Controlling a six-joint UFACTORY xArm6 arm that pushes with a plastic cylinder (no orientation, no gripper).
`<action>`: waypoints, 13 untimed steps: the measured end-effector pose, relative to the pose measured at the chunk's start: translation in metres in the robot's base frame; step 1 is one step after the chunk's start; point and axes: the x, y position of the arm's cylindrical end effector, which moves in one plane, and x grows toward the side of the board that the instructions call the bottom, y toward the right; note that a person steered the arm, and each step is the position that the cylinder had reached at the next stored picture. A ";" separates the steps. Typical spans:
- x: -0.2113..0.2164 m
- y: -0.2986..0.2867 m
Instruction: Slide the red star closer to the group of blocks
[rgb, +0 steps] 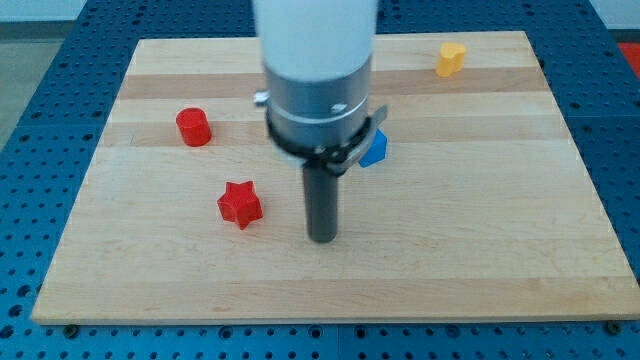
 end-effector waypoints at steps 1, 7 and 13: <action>0.026 -0.031; -0.042 -0.133; -0.035 -0.112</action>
